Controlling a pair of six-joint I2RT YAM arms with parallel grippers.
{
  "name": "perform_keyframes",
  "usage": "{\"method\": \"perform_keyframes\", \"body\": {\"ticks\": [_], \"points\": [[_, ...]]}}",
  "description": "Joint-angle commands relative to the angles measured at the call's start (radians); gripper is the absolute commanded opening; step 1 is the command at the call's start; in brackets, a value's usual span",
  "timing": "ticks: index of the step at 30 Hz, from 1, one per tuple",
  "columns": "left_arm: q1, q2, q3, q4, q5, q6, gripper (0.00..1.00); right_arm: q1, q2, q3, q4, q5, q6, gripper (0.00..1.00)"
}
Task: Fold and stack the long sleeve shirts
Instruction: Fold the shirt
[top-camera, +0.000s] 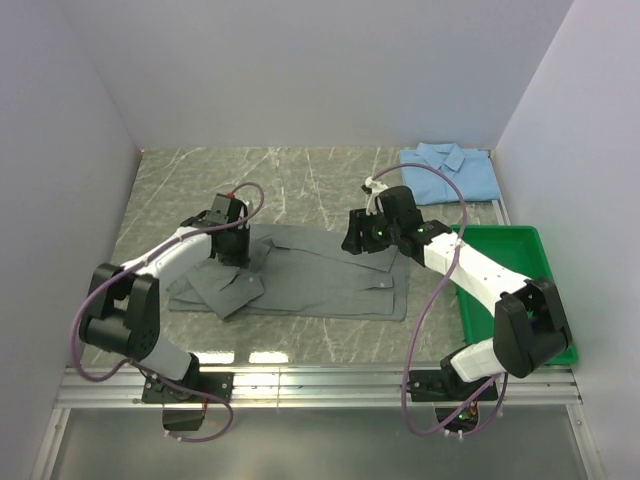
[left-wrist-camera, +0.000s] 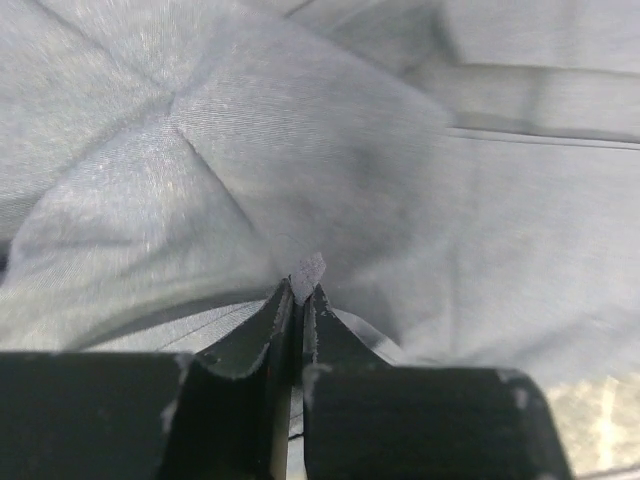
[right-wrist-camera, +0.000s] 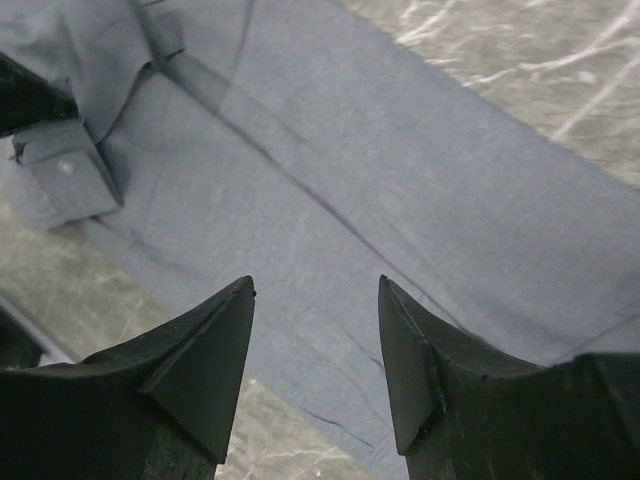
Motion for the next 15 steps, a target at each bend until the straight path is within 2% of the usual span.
{"method": "perform_keyframes", "body": {"ticks": [1, 6, 15], "points": [[-0.004, -0.107, 0.034, 0.004, 0.065, 0.003, 0.08, 0.021, 0.002, 0.057, 0.036, -0.100, -0.019, 0.60], [-0.005, -0.200, 0.052, 0.056, 0.166, -0.017, 0.07, 0.073, 0.024, 0.069, 0.133, -0.235, 0.004, 0.62], [-0.008, -0.323, 0.058, 0.125, 0.216, -0.046, 0.07, 0.185, 0.137, 0.166, 0.305, -0.362, 0.055, 0.64]]}}
